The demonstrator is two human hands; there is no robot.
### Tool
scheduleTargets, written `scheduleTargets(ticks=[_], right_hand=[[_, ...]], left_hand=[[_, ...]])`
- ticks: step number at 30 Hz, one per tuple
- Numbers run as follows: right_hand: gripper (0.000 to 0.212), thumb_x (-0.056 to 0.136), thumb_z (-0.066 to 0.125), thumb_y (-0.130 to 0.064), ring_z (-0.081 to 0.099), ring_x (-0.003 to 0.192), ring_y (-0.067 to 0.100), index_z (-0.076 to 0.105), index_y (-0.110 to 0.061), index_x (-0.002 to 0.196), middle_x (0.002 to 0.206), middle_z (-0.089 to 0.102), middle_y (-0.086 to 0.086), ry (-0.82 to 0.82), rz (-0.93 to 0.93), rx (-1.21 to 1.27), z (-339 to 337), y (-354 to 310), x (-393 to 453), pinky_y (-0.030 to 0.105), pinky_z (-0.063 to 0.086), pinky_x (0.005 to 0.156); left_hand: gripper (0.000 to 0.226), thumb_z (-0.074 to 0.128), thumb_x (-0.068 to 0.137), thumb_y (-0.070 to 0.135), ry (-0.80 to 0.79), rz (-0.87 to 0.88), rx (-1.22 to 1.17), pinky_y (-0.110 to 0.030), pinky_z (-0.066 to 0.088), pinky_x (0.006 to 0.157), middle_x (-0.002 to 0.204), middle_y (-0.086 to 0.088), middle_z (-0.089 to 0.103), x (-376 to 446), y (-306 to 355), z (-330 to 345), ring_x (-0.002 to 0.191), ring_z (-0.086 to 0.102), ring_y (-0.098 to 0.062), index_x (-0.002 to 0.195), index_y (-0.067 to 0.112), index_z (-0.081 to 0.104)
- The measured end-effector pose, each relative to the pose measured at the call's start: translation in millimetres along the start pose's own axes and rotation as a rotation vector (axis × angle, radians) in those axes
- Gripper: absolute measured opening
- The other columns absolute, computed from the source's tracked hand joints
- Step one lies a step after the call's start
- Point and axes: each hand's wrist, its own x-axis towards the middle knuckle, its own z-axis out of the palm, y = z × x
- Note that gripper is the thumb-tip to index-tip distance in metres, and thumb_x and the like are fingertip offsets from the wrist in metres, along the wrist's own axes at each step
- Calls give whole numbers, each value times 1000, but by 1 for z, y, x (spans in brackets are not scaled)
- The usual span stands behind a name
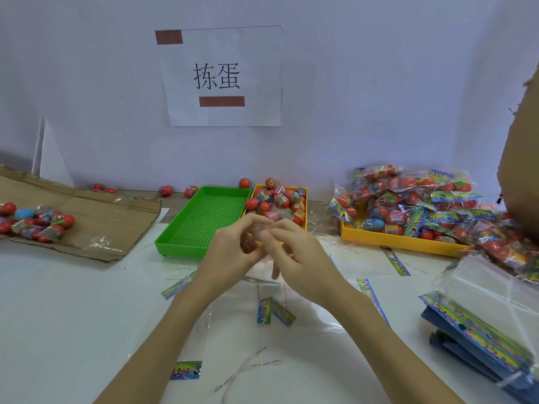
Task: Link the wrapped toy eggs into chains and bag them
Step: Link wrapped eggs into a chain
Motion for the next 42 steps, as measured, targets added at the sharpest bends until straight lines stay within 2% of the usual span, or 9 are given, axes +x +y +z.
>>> scheduleTargets(ticks=[3, 6, 10, 18, 28, 33, 35, 39, 42], right_hand=[[19, 106, 54, -21, 68, 79, 10, 73, -20, 110, 107, 63, -11, 207, -7, 41, -4, 4, 2, 25, 54, 68], [19, 104, 56, -19, 55, 113, 10, 74, -17, 112, 117, 65, -9, 282, 53, -145, -3, 19, 6, 24, 48, 91], [31, 107, 51, -30, 34, 142, 17, 70, -15, 126, 145, 56, -1, 54, 93, -326, 5, 36, 12, 37, 27, 120], [52, 108, 14, -56, 11, 157, 16, 44, -48, 149, 167, 29, -6, -114, 88, -703, 32, 49, 19, 45, 0, 127], [53, 108, 26, -44, 52, 117, 18, 71, -20, 121, 119, 64, -4, 136, 70, -560, 29, 47, 18, 38, 35, 108], [48, 109, 22, -50, 25, 152, 18, 49, -41, 148, 164, 34, -4, -17, 45, -625, 28, 47, 17, 43, 19, 123], [50, 109, 19, -52, 21, 154, 12, 47, -42, 150, 166, 30, -7, -64, 51, -610, 30, 51, 18, 41, 15, 125], [42, 109, 37, -39, 46, 137, 18, 54, -26, 145, 149, 52, -2, 87, 92, -438, 20, 54, 42, 42, 43, 112], [46, 105, 52, -35, 34, 147, 25, 46, -31, 151, 161, 37, 0, -27, 108, -434, 9, 56, 73, 47, 39, 116]], left_hand=[[28, 83, 88, 28, 123, -32, 68, -20, 43, 56, 73, 6, 65, 3, -3, -3, 55, 51, -5, 111, 24, 69], [31, 83, 87, 34, 250, -110, 72, -27, 48, 58, 73, 5, 63, 5, -8, -7, 58, 53, -7, 111, 27, 64], [38, 85, 85, 32, 358, -213, 11, -42, 57, 64, 84, 0, 65, 8, -12, -13, 70, 67, -22, 115, 24, 63], [38, 86, 83, 37, 358, -274, -11, -49, 63, 65, 88, 2, 68, 8, -10, -13, 73, 73, -26, 111, 32, 60], [34, 86, 84, 35, 330, -302, -48, -37, 59, 53, 90, -5, 69, 7, -10, -15, 63, 73, -16, 110, 28, 65], [36, 86, 82, 39, 317, -306, -57, -41, 61, 54, 92, -4, 68, 7, -11, -15, 68, 73, -22, 110, 29, 66], [35, 86, 82, 39, 321, -300, -47, -35, 58, 51, 90, -2, 68, 7, -11, -15, 65, 72, -18, 108, 29, 67], [33, 85, 82, 38, 320, -301, -46, -41, 60, 55, 90, -3, 67, 7, -11, -15, 63, 71, -19, 107, 28, 66], [33, 85, 83, 38, 318, -300, -32, -42, 61, 60, 89, -1, 67, 8, -10, -16, 66, 70, -21, 108, 27, 66]])
